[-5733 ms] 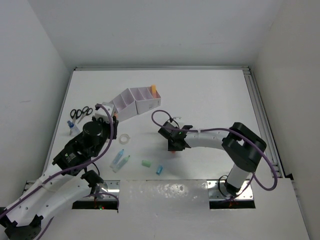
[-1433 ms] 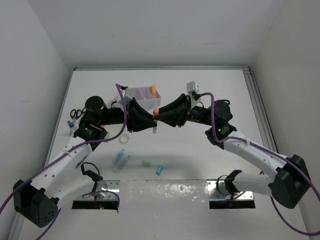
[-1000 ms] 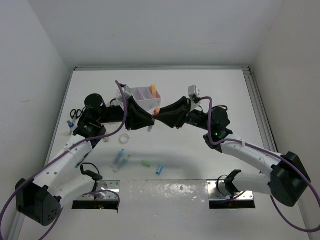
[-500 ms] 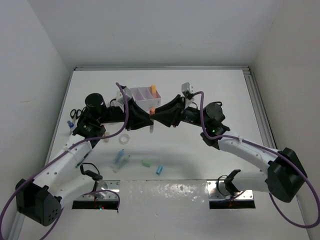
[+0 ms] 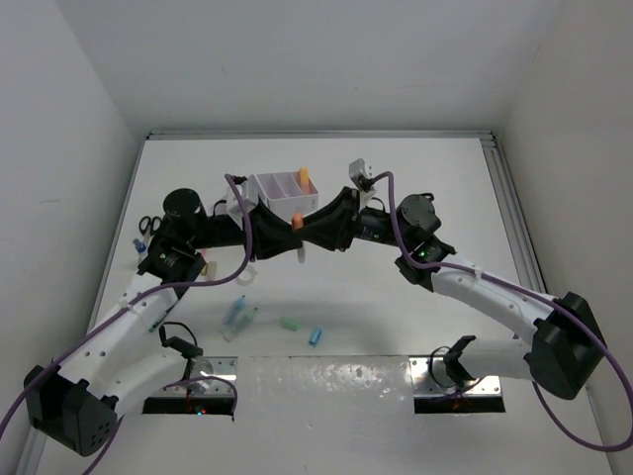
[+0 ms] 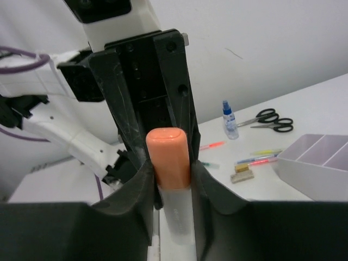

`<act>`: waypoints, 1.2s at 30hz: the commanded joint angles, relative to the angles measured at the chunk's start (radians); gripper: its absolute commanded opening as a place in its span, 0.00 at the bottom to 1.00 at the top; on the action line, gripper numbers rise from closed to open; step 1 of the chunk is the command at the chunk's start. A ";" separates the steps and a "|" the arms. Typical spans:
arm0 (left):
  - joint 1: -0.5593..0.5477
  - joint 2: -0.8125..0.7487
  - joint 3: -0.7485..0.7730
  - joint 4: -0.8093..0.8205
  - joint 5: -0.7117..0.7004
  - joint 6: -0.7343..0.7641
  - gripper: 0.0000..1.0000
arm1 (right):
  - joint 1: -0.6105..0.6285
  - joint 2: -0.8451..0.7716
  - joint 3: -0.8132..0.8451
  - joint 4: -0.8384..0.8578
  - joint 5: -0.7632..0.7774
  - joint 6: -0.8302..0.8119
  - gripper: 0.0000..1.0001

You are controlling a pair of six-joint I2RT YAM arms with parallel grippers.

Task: Sort the stationery into containers
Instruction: Close the pen cap on the pen, then place the pen in the storage box.

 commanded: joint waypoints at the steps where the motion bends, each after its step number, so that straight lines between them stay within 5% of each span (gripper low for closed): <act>1: -0.017 -0.039 0.077 0.183 0.000 0.031 0.00 | 0.026 0.041 -0.015 -0.202 -0.065 -0.015 0.06; 5: -0.023 -0.044 0.077 0.146 -0.062 0.038 0.00 | 0.021 0.030 -0.013 -0.205 -0.021 -0.014 0.00; 6: -0.025 -0.044 0.077 0.126 -0.122 0.046 0.07 | 0.018 0.026 -0.013 -0.208 -0.001 -0.012 0.00; 7: -0.025 -0.044 0.081 0.073 -0.157 0.057 0.33 | 0.006 0.021 -0.004 -0.214 0.047 -0.014 0.00; 9: -0.025 -0.048 0.089 -0.017 -0.245 0.101 0.50 | -0.012 0.024 0.019 -0.240 0.084 -0.015 0.00; 10: -0.026 -0.048 0.091 -0.045 -0.286 0.116 0.67 | -0.023 0.036 0.046 -0.247 0.105 -0.014 0.00; 14: -0.022 -0.064 0.092 -0.203 -0.535 0.116 1.00 | -0.071 0.096 0.109 -0.246 0.274 -0.002 0.00; 16: -0.022 -0.074 0.092 -0.289 -0.762 0.113 1.00 | -0.101 0.168 0.169 -0.241 0.444 0.017 0.00; 23: -0.009 -0.097 0.075 -0.461 -1.165 0.104 1.00 | -0.173 0.471 0.382 -0.137 0.558 -0.018 0.00; 36: 0.037 -0.122 -0.009 -0.470 -1.265 0.147 1.00 | -0.244 0.875 0.715 -0.043 0.618 -0.046 0.00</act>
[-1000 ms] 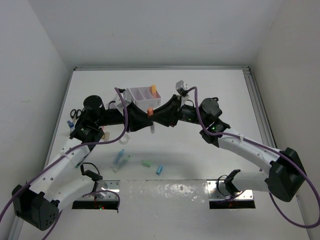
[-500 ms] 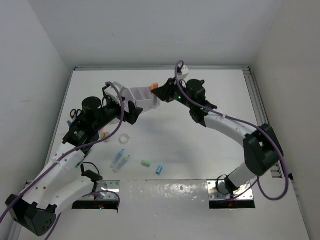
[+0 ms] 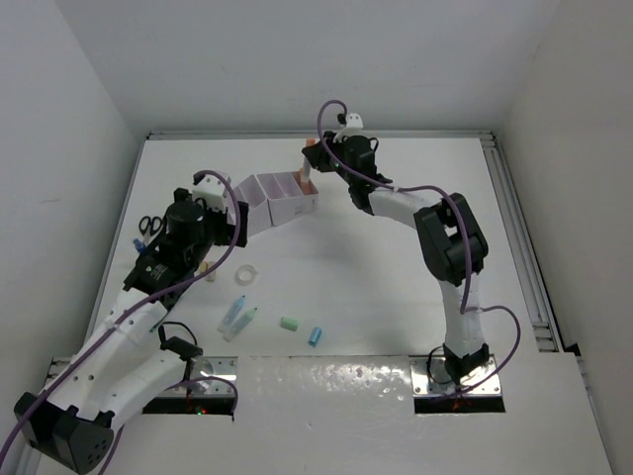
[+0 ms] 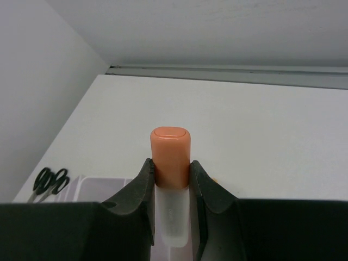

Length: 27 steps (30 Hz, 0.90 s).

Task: Sort the stationery into containers
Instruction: Place the pen in the storage box.

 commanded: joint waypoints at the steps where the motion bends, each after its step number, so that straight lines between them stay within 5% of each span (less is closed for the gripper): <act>1: 0.016 -0.009 -0.014 0.019 -0.035 0.021 1.00 | -0.011 0.040 0.094 0.069 0.012 -0.031 0.00; 18: 0.038 0.019 -0.037 0.078 -0.023 0.047 1.00 | 0.035 0.106 -0.010 0.090 -0.019 -0.108 0.01; 22: 0.038 0.019 -0.035 0.069 -0.005 0.068 1.00 | 0.036 0.100 -0.012 0.081 -0.014 -0.103 0.27; 27: 0.035 0.026 -0.048 0.033 0.055 0.166 1.00 | 0.038 0.052 -0.027 0.090 -0.031 -0.086 0.44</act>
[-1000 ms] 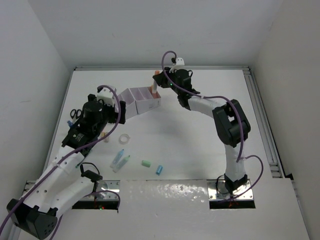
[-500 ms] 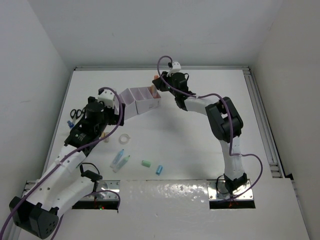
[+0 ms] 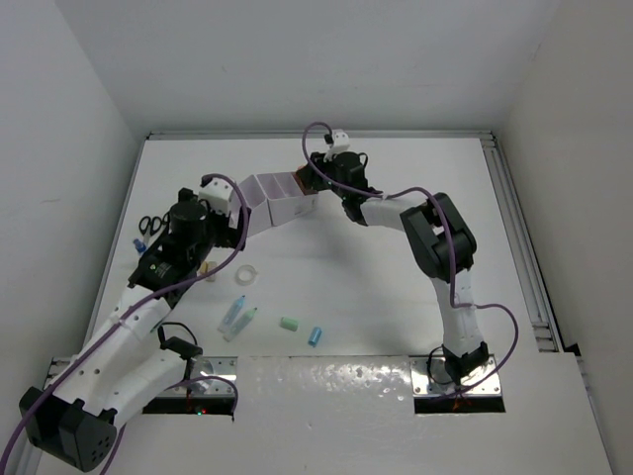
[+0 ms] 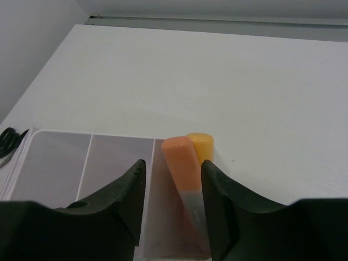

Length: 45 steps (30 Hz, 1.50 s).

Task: Sort the stationery into containers
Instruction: Place the pen in the storage box, then pick up the pen from the center of the board.

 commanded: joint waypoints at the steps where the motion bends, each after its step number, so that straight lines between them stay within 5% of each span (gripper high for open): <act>1: 0.005 0.007 -0.005 -0.019 0.050 0.091 1.00 | 0.008 -0.066 -0.012 0.060 -0.032 -0.001 0.46; 9: -0.033 0.076 -0.013 -0.203 0.168 0.354 0.96 | 0.015 -0.247 -0.111 0.066 -0.054 -0.007 0.48; 12: -0.047 0.115 -0.002 -0.353 0.308 0.535 0.49 | 0.040 -0.400 -0.232 0.042 -0.043 -0.020 0.48; 14: -0.059 0.151 -0.002 -0.399 0.312 0.577 0.40 | 0.066 -0.535 -0.361 0.037 -0.014 -0.029 0.48; 24: -0.096 0.345 -0.019 -0.493 0.210 0.602 0.72 | 0.213 -0.940 -0.817 -0.043 0.162 0.009 0.48; 28: -0.105 0.412 -0.067 -0.426 0.099 0.599 0.71 | 0.256 -1.031 -0.924 -0.055 0.253 0.023 0.48; 45: -0.187 0.328 -0.222 -0.355 0.171 0.514 0.76 | 0.336 -1.279 -1.039 -0.235 0.435 0.023 0.47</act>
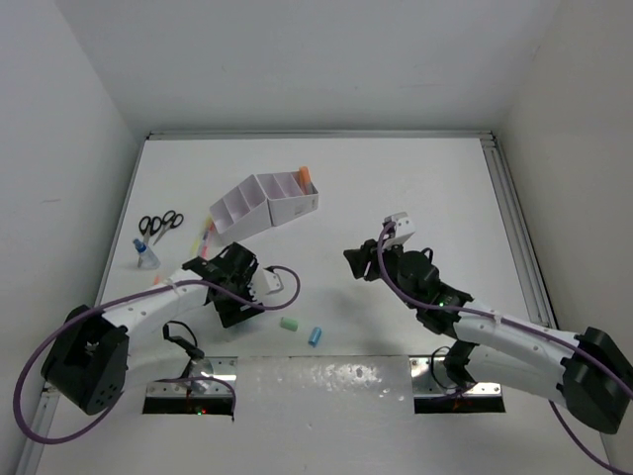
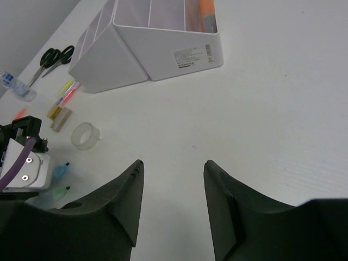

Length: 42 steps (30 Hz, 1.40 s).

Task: Sort the stationery into containers
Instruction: Pick up the pen from the center of the board.

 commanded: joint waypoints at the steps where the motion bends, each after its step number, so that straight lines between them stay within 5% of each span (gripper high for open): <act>1: -0.013 0.020 -0.016 0.059 0.009 -0.053 0.76 | 0.021 -0.036 -0.002 -0.026 0.066 0.002 0.47; 12: -0.007 0.071 -0.042 0.123 -0.035 -0.070 0.58 | 0.063 -0.135 -0.011 -0.116 0.144 -0.001 0.47; 23: -0.013 0.038 0.033 0.045 0.032 -0.092 0.00 | 0.110 -0.120 0.073 -0.317 0.224 0.106 0.45; 31: -0.013 -0.168 0.135 -0.035 0.011 -0.109 0.00 | 0.277 0.004 0.193 -0.653 0.390 0.583 0.41; 39: -0.013 -0.340 0.197 0.135 -0.089 -0.276 0.00 | 0.366 0.240 0.348 -0.820 0.350 0.890 0.51; 42: -0.015 -0.398 0.178 0.168 -0.098 -0.294 0.00 | 0.407 0.303 0.359 -0.762 0.313 0.982 0.52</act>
